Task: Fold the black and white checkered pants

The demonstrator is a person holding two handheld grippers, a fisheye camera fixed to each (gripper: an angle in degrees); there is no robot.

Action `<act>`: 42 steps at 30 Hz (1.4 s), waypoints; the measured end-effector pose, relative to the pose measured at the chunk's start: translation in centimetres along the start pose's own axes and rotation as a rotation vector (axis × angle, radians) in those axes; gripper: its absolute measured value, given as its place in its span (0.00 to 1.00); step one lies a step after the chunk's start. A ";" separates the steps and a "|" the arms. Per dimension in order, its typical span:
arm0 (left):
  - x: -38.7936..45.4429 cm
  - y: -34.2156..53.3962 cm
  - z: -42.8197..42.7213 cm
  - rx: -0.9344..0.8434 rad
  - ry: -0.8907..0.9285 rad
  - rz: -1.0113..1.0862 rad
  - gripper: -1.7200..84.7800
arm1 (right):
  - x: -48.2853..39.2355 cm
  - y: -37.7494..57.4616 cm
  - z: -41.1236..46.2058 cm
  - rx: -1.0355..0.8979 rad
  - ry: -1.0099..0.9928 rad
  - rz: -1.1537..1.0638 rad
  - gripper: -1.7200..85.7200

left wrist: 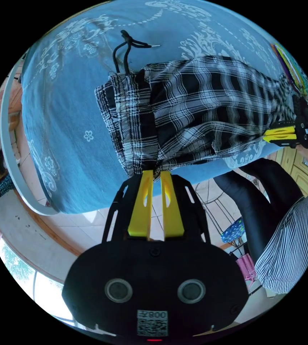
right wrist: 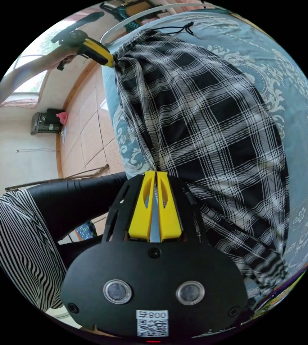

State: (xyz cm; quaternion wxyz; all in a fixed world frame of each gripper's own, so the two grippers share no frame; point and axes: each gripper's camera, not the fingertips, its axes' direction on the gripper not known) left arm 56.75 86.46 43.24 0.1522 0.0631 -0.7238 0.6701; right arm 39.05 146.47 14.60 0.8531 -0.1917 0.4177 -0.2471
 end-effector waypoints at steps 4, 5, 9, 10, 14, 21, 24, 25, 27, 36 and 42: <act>0.3 -1.2 1.3 0.044 0.060 -0.073 0.07 | 3.3 1.5 1.2 0.059 -0.060 0.074 0.04; 0.4 -1.3 1.5 0.052 0.068 -0.087 0.07 | 3.7 1.7 1.4 0.064 -0.066 0.086 0.04; 1.2 -2.0 3.1 0.093 0.103 -0.198 0.08 | 6.7 3.2 2.9 0.111 -0.093 0.162 0.05; 1.6 -2.3 3.6 0.107 0.121 -0.237 0.08 | 7.6 3.7 3.3 0.128 -0.115 0.189 0.06; 3.5 -3.9 5.4 0.156 0.194 -0.310 0.08 | 10.6 5.6 4.2 0.178 -0.205 0.276 0.07; 14.8 -15.0 9.4 0.184 0.378 0.058 0.08 | 17.3 12.1 4.9 0.276 -0.339 0.484 0.07; 20.7 -20.1 11.4 0.172 0.424 0.255 0.08 | 20.7 15.9 4.2 0.324 -0.307 0.600 0.06; 22.9 -21.9 12.3 0.166 0.439 0.316 0.09 | 22.4 17.6 3.7 0.346 -0.261 0.658 0.06; 25.8 -24.2 13.5 0.162 0.434 0.389 0.09 | 25.4 20.2 2.8 0.383 -0.166 0.754 0.06; 34.9 -33.1 18.9 0.142 0.357 0.505 0.09 | 41.3 30.4 0.4 0.525 0.116 1.204 0.08; 39.1 -37.4 22.3 0.109 0.274 0.531 0.07 | 46.5 31.8 2.9 0.528 0.135 1.310 0.09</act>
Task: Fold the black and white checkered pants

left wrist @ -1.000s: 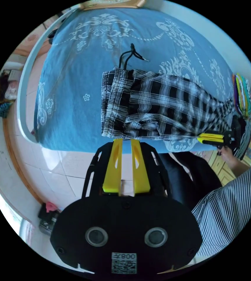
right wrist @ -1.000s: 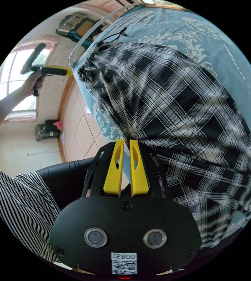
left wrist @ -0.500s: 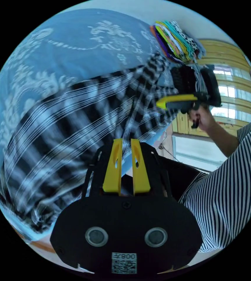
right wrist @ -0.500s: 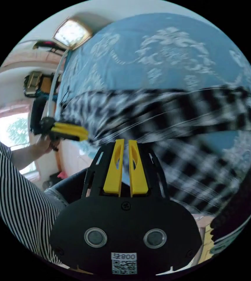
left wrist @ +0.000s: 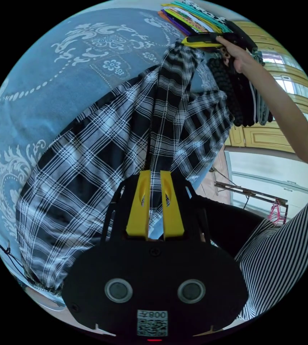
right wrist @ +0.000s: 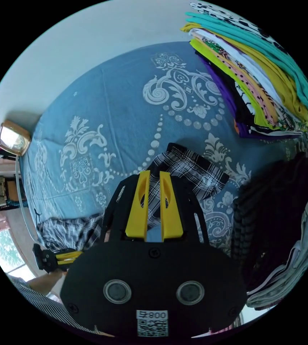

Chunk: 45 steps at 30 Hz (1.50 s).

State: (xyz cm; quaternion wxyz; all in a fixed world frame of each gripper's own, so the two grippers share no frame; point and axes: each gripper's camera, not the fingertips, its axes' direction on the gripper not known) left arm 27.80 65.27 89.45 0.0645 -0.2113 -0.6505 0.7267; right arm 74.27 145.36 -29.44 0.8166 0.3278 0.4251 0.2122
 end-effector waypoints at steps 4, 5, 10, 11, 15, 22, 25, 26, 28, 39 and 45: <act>-0.1 -3.2 2.9 -0.009 0.004 -0.025 0.04 | 1.6 -1.4 3.1 -0.012 0.009 0.029 0.08; -0.1 -3.7 3.3 -0.009 0.000 -0.025 0.04 | 1.8 -1.6 3.6 -0.016 0.012 0.030 0.08; 0.1 -7.6 6.5 -0.009 0.012 -0.033 0.02 | 3.8 -2.8 6.9 -0.039 0.049 0.031 0.05; 0.1 -8.0 6.8 -0.008 0.016 -0.036 0.02 | 4.1 -2.9 7.2 -0.039 0.048 0.025 0.05; 0.2 -10.9 8.6 0.014 0.018 -0.047 0.02 | 5.8 -3.0 9.4 -0.050 0.053 0.003 0.03; 0.7 -16.4 12.1 0.031 0.014 -0.053 0.03 | 8.5 -2.4 13.5 -0.045 0.064 -0.016 0.03; 0.9 -18.8 13.9 0.019 0.008 -0.064 0.02 | 9.7 -1.8 15.2 -0.035 0.065 -0.022 0.03; 1.0 -19.2 14.2 0.019 0.006 -0.064 0.02 | 10.0 -1.7 15.6 -0.035 0.063 -0.023 0.03; 1.5 -20.9 15.0 0.030 0.000 -0.059 0.02 | 11.1 -1.2 16.9 -0.037 0.055 -0.027 0.03; 4.3 -28.3 17.4 0.084 0.018 0.009 0.02 | 17.7 4.2 19.4 0.088 -0.095 0.010 0.02; 6.2 -32.6 19.1 0.067 0.076 0.073 0.02 | 21.7 10.3 19.4 0.190 -0.165 0.014 0.02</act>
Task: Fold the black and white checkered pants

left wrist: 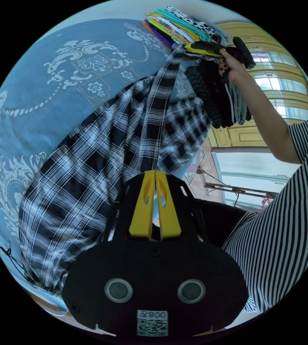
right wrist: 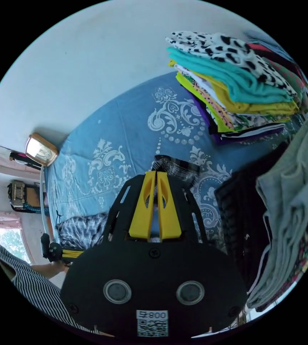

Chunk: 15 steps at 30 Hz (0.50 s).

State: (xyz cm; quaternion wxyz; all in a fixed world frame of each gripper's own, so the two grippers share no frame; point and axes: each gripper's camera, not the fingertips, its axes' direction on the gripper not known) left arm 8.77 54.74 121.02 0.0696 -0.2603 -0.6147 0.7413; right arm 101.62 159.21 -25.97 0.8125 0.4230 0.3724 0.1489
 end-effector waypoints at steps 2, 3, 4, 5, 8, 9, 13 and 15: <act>0.7 -1.2 0.7 -0.022 0.008 0.031 0.02 | 1.1 2.3 -0.5 0.021 -0.004 -0.005 0.02; 1.2 -1.9 1.1 -0.037 0.011 0.050 0.02 | 1.8 4.0 -0.9 0.038 -0.005 -0.006 0.02; 1.6 -2.7 1.6 -0.056 0.017 0.071 0.02 | 2.7 5.8 -1.1 0.045 0.007 -0.002 0.02; 1.8 -3.1 1.9 -0.067 0.019 0.080 0.02 | 3.2 6.8 -1.2 0.048 0.015 0.003 0.02; 2.8 -5.2 3.9 -0.134 0.021 0.123 0.02 | 6.0 11.7 -1.0 0.065 0.008 0.066 0.02; 3.0 -6.1 5.1 -0.169 0.014 0.141 0.02 | 7.4 13.8 -0.4 0.057 0.011 0.103 0.02; 3.5 -9.6 10.0 -0.330 -0.006 0.195 0.03 | 13.2 21.3 3.6 -0.009 0.008 0.314 0.02; 3.8 -11.2 11.4 -0.362 -0.022 0.213 0.04 | 15.3 24.1 5.7 -0.032 -0.012 0.379 0.02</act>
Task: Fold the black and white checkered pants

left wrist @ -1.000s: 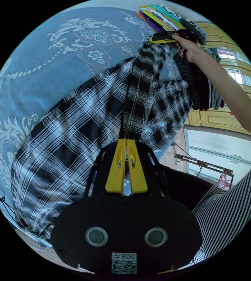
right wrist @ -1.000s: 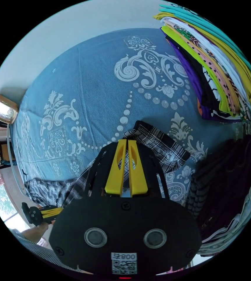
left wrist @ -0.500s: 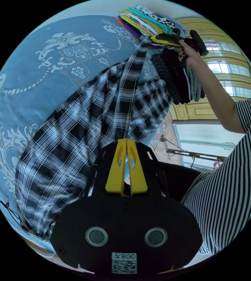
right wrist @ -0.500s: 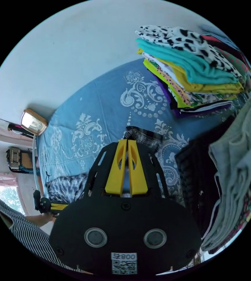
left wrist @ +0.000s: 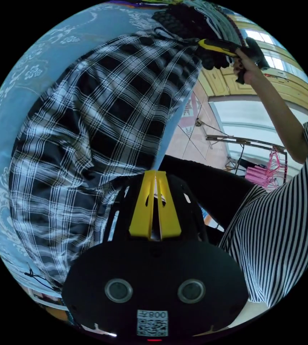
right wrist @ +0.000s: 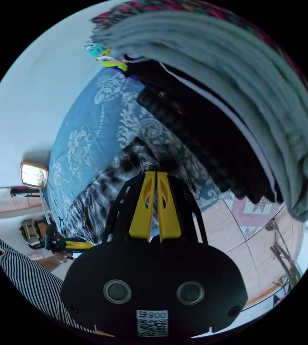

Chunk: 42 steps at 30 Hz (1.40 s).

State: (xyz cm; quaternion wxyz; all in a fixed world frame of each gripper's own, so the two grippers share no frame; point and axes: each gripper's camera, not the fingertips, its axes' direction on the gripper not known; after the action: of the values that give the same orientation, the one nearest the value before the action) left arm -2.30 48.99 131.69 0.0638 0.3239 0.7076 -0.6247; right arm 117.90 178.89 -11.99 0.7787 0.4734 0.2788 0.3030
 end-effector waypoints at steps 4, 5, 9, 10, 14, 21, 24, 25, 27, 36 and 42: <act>0.4 -4.4 -1.8 0.066 0.045 0.071 0.06 | 4.4 3.2 3.0 0.000 -0.043 0.060 0.02; 0.4 -5.1 -2.3 0.088 0.052 0.078 0.06 | 4.8 3.5 3.3 0.003 -0.045 0.062 0.02; -0.6 -13.2 -5.4 0.261 0.085 0.138 0.09 | 7.8 5.9 4.7 0.039 -0.102 0.073 0.02; -1.1 -16.3 -5.9 0.304 0.080 0.149 0.09 | 8.5 6.6 5.1 0.049 -0.123 0.078 0.02; -3.1 -25.7 -6.0 0.376 0.170 0.129 0.10 | 10.2 8.8 6.2 0.075 -0.177 0.079 0.02; -4.9 -36.3 -3.8 0.258 0.239 0.073 0.07 | 12.8 13.0 8.2 0.112 -0.278 0.097 0.02; -4.9 -37.6 -3.9 0.262 0.250 0.081 0.05 | 13.8 14.8 8.7 0.120 -0.328 0.114 0.02; -4.7 -37.7 -4.3 0.275 0.271 0.096 0.05 | 14.2 15.6 8.6 0.129 -0.358 0.124 0.02; -4.2 -37.7 -5.1 0.307 0.318 0.128 0.04 | 14.7 16.9 8.2 0.150 -0.396 0.130 0.02; -0.8 -42.3 -4.1 0.260 0.201 0.232 0.04 | 19.3 20.8 8.6 0.136 -0.345 0.230 0.02; -0.5 -43.9 -2.3 0.257 0.213 0.247 0.05 | 20.6 21.5 9.2 0.130 -0.392 0.282 0.02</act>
State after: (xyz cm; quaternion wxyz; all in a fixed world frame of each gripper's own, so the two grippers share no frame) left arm -24.83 50.48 169.42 0.0232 0.4779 0.5798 -0.6595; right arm 133.69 196.76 8.10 0.7357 0.6065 0.0726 0.2926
